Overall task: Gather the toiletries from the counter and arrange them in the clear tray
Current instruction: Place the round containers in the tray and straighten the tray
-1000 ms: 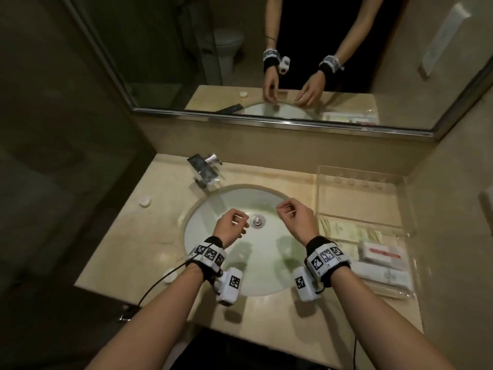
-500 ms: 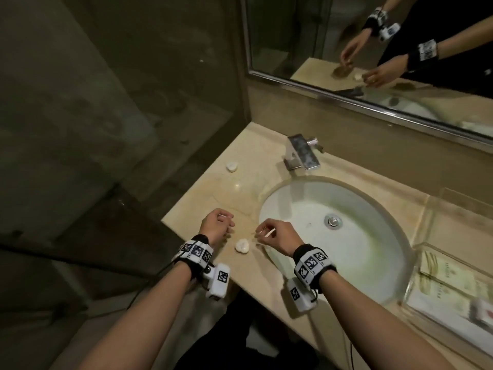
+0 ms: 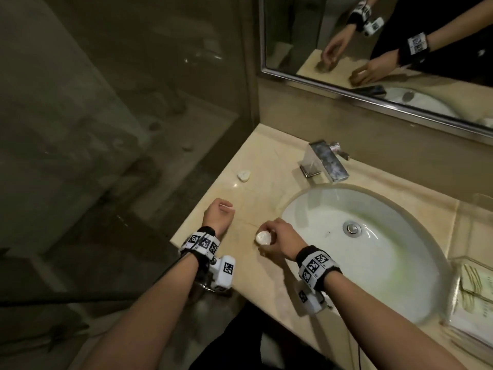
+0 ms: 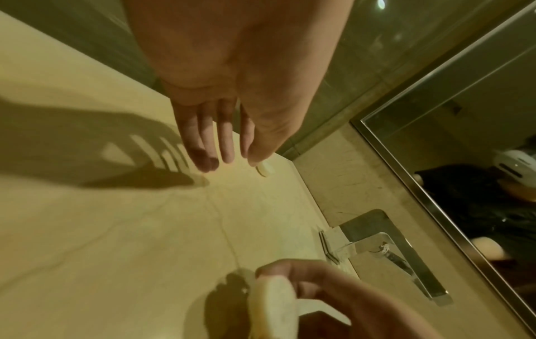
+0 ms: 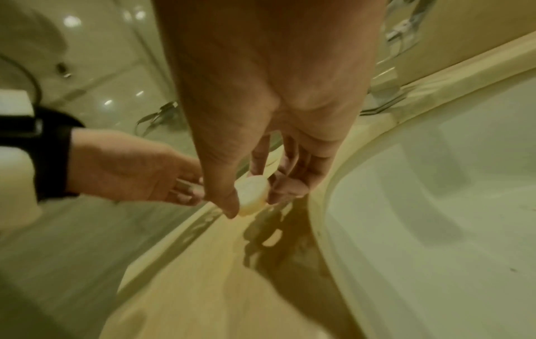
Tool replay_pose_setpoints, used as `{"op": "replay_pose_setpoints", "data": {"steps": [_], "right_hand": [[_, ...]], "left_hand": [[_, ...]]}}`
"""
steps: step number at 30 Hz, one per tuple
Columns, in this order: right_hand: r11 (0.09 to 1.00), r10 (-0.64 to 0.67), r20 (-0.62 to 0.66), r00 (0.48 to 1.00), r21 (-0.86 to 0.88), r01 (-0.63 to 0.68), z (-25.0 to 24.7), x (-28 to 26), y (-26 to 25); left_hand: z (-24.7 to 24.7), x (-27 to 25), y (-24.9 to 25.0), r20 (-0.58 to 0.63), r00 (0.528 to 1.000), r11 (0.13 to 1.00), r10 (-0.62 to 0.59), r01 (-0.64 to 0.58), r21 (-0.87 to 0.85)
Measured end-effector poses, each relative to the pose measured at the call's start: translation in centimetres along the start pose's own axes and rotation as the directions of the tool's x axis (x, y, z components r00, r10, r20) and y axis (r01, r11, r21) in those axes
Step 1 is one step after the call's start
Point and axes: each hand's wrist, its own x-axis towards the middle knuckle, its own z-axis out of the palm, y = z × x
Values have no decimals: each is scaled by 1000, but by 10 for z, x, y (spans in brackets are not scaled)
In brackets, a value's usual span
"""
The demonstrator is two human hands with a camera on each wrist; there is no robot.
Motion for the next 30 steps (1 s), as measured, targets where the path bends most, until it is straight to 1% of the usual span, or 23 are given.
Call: {"op": "replay_pose_setpoints", "data": {"steps": [1,4,8,12,13,15,18,20,21,23,25,28,30], "right_hand": [[1000,9,-51,999,19,-9,-7,6,-2],[996,28,-170,985,87,-14,-29,21,-8],[987,86,-252,964,154,-48,-47,34,-6],[958,166,-313,935,275,-78,-56,38,-2],[953,178,-321,930,292,-81,-58,37,0],[945,195,-340,920,318,-83,-62,34,5],[941,211,-362,908,327,-88,-68,26,13],[942,219,-382,898,324,-92,-74,18,18],[940,223,-395,891,329,-89,-78,13,21],[937,219,-427,877,342,-68,-85,1,26],[936,210,-458,864,350,-42,-94,-14,31],[932,219,-496,840,361,-30,-111,-43,42],[925,237,-527,816,380,-23,-124,-67,53]], "left_hand": [[1,10,8,-6,999,999,36,-36,35],[5,40,30,42,988,981,149,-153,119],[20,73,46,115,956,932,268,-288,220],[32,92,52,224,929,875,295,-357,326],[35,95,53,233,922,861,308,-375,344],[39,96,54,209,911,837,356,-410,362],[45,87,56,147,916,842,372,-400,362],[52,75,62,113,930,875,349,-367,316],[56,67,67,103,936,893,336,-351,281],[67,51,76,123,931,907,343,-362,214],[80,32,86,181,908,897,377,-407,174],[106,1,104,269,859,865,435,-482,139],[125,-23,116,306,827,848,471,-521,103]]}}
